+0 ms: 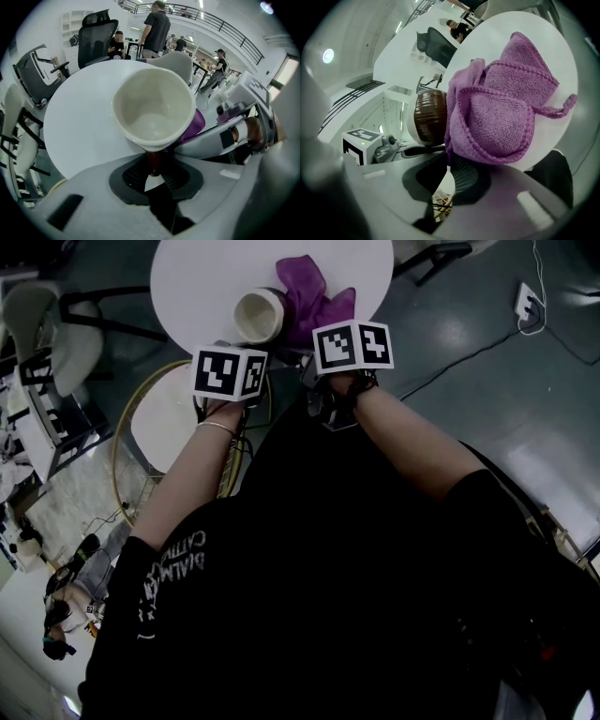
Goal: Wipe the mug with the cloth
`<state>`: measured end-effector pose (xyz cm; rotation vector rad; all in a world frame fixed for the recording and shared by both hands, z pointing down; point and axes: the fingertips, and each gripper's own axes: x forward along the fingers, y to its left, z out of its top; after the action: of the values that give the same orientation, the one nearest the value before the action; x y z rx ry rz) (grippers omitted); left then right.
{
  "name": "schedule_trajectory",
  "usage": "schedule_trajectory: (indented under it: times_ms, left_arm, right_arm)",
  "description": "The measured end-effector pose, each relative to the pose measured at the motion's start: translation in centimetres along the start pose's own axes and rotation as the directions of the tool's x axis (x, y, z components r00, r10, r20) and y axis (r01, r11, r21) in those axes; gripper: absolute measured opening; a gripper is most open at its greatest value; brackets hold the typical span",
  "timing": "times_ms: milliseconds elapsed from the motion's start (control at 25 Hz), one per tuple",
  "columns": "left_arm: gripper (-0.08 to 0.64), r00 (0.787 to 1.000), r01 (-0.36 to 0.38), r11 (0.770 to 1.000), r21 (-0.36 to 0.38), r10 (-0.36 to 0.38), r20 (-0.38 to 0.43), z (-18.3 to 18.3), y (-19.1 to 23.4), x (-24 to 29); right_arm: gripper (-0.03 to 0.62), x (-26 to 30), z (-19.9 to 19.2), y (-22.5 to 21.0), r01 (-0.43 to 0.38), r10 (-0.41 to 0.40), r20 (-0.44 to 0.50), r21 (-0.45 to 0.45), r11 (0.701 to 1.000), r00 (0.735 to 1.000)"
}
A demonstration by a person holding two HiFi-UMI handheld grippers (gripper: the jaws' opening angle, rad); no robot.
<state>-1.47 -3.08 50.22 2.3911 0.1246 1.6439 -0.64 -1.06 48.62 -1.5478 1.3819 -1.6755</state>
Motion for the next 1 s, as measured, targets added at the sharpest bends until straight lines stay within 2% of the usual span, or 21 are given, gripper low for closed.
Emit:
schedule_trajectory:
  times_ms: [200, 320, 480, 720, 920, 1000]
  left_arm:
    - [0.064, 1.000, -0.001, 1.000, -0.004, 0.001, 0.008, -0.1, 0.3, -0.3]
    - [0.063, 1.000, 0.014, 0.999, -0.036, -0.013, 0.018, -0.1, 0.3, -0.3]
    - [0.063, 0.999, 0.020, 0.999, -0.050, -0.019, 0.029, -0.1, -0.2, 0.1]
    - [0.063, 0.999, 0.024, 0.998, -0.062, -0.022, 0.032, -0.3, 0.7, -0.1]
    - [0.064, 0.999, 0.019, 0.998, -0.065, -0.017, 0.031, -1.3, 1.4, -0.9]
    - [0.064, 1.000, 0.009, 0.998, -0.062, -0.008, 0.022, -1.0, 0.9, -0.6]
  right_arm:
    - [0.032, -0.2, -0.9, 0.3, -0.052, 0.054, -0.032, 0.053, 0.997, 0.998]
    - [0.032, -1.2, -1.1, 0.7, -0.101, 0.105, -0.047, 0.089, 0.991, 0.993]
    - [0.031, -3.5, -0.9, 0.8, -0.173, 0.175, -0.004, 0.117, 0.978, 0.985]
    - [0.031, -4.9, 0.1, 1.5, -0.227, 0.220, 0.062, 0.127, 0.966, 0.973]
    - [0.031, -6.0, 1.4, 2.6, -0.245, 0.235, 0.112, 0.085, 0.966, 0.966]
    - [0.031, -7.2, 3.0, 2.9, -0.279, 0.267, 0.137, 0.078, 0.957, 0.954]
